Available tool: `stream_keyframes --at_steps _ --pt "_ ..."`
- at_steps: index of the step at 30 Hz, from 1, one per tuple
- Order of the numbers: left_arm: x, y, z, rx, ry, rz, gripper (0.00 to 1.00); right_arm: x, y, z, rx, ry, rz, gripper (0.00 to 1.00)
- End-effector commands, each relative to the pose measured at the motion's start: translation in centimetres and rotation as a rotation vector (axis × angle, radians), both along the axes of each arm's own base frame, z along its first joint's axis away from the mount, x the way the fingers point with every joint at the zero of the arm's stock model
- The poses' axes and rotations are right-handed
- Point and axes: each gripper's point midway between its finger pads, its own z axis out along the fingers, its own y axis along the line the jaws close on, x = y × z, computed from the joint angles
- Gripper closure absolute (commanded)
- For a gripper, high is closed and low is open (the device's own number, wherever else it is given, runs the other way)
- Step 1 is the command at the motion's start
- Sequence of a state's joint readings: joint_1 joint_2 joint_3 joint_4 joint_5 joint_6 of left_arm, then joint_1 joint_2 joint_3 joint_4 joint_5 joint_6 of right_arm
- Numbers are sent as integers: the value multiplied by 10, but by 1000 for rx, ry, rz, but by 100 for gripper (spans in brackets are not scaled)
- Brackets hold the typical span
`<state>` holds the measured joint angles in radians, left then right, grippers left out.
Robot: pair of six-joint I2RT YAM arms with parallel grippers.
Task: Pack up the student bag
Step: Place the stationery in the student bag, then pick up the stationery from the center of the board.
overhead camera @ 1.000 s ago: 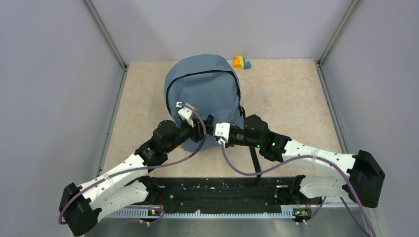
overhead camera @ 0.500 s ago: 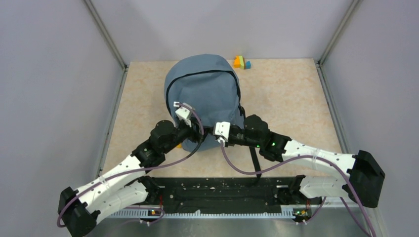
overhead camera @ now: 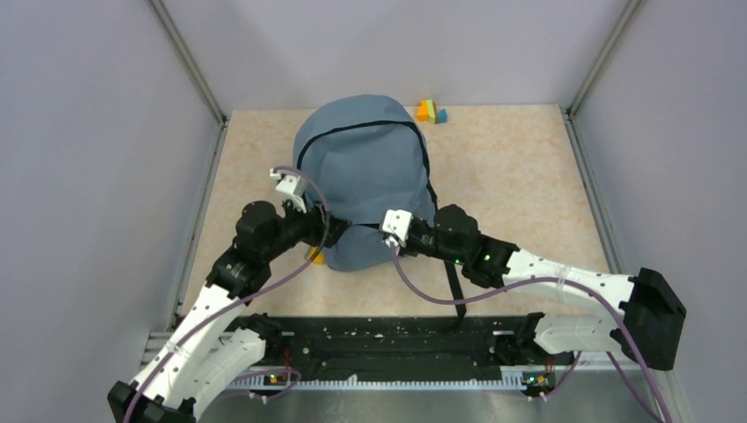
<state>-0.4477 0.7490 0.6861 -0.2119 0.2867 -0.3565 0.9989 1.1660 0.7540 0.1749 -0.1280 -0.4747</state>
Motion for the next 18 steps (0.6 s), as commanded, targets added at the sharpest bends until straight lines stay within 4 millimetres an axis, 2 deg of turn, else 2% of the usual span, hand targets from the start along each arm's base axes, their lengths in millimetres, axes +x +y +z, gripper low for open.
stream_keyframes --at_steps 1,7,10,15,18 --pt "-21 14 -19 -68 138 58 29 13 -2 54 127 -88 -67 100" --pt "-43 31 -29 -75 205 127 29 13 -2 55 127 -95 -63 100" --pt "-45 45 -37 -49 251 212 29 12 -2 55 130 -94 -64 100" --pt "-38 90 -84 82 449 516 26 10 -2 57 142 -92 -59 100" --pt "-27 102 -96 100 500 612 26 9 -3 58 143 -90 -56 100"
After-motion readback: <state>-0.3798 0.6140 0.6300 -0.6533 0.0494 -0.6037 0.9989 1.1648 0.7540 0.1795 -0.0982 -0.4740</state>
